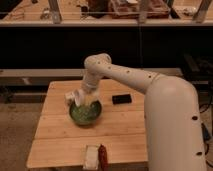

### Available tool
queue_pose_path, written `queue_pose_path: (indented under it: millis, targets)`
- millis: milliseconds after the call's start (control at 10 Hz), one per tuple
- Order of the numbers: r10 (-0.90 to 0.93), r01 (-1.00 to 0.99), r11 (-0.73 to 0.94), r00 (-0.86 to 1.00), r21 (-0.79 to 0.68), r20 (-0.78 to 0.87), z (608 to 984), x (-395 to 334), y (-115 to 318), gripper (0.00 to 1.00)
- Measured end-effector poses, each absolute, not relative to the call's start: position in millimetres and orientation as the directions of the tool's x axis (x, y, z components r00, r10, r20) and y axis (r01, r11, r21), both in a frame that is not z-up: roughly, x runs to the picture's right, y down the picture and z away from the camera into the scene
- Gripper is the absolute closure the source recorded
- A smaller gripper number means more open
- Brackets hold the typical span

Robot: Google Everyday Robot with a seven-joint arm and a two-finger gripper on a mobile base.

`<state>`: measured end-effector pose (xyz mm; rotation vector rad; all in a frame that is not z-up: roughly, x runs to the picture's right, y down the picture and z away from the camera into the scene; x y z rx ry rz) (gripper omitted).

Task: Place the ceramic cup in the ceramic bowl

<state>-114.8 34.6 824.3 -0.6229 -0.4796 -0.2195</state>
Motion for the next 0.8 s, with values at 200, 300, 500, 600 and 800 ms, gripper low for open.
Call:
queue_pose_path:
  millis: [200,300,500,600,800]
  targets:
    - [-0.054,0.334,0.795,0.870,-0.506,0.490,821.8,-113.0,31.7,0.36]
    - [-0.056,0.335,0.794,0.872,-0.507,0.487,821.2,-113.2,30.6,0.36]
    - [-0.062,0.338,0.792,0.873,-0.508,0.484,820.5,-114.8,29.5,0.49]
    - [-0.062,0.337,0.793,0.874,-0.508,0.482,820.2,-114.2,28.5,0.56]
    - [-0.062,0.335,0.793,0.876,-0.510,0.479,821.2,-112.4,29.6,0.58]
